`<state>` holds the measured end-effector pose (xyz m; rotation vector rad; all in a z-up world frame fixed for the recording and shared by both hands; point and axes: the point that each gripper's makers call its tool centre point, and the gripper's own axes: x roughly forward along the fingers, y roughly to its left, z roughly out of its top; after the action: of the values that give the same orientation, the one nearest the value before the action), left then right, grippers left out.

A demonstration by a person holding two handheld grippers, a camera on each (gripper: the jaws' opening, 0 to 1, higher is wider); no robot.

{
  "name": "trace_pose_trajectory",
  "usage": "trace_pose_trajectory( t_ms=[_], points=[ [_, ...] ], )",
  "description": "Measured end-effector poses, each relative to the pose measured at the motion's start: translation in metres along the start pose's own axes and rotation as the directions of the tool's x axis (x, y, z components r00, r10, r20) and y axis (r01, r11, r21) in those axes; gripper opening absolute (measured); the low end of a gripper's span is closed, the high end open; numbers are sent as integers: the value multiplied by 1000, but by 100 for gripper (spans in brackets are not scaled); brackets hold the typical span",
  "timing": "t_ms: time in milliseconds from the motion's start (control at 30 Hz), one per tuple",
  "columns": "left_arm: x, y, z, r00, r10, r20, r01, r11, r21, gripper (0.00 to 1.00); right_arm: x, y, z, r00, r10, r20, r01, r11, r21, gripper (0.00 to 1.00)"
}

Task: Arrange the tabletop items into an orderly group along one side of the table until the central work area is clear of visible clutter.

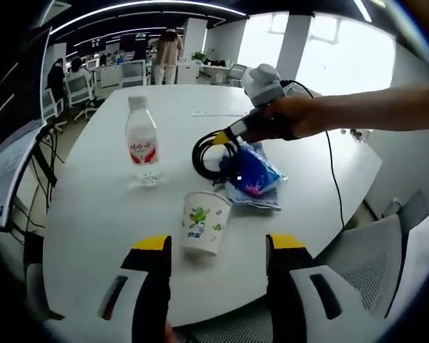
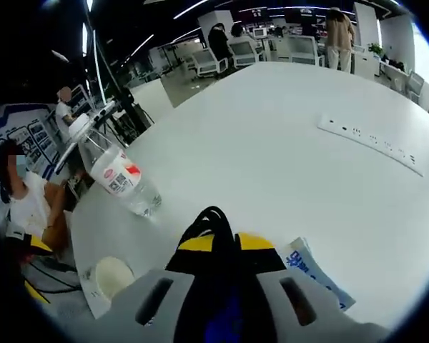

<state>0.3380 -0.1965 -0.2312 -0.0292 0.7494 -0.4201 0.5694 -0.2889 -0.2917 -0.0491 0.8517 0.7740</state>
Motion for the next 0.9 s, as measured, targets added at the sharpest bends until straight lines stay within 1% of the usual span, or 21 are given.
trace_pose_trajectory(
  t_ms=[200, 333, 467, 567, 800, 900],
  points=[
    [-2, -1, 1, 1000, -1, 9, 1, 1000, 7, 53, -3, 2, 8, 1000, 6, 17, -6, 1000, -13, 7],
    [-3, -1, 2, 1000, -2, 13, 2, 1000, 12, 52, -3, 0, 9, 1000, 5, 28, -4, 1000, -23, 7],
    [-4, -2, 1, 1000, -4, 14, 4, 1000, 14, 52, -9, 3, 15, 999, 6, 32, -5, 999, -34, 7],
    [-5, -3, 1, 1000, -5, 17, 5, 1000, 14, 52, -10, 2, 12, 999, 7, 38, -5, 999, -42, 7],
    [-6, -7, 2, 1000, -15, 21, 14, 1000, 25, 52, -24, 7, 16, 998, 9, 58, -7, 999, -41, 7],
    [-7, -8, 3, 1000, -18, 23, 18, 999, 27, 52, -29, 3, 20, 997, 6, 73, -3, 999, -35, 7]
  ],
)
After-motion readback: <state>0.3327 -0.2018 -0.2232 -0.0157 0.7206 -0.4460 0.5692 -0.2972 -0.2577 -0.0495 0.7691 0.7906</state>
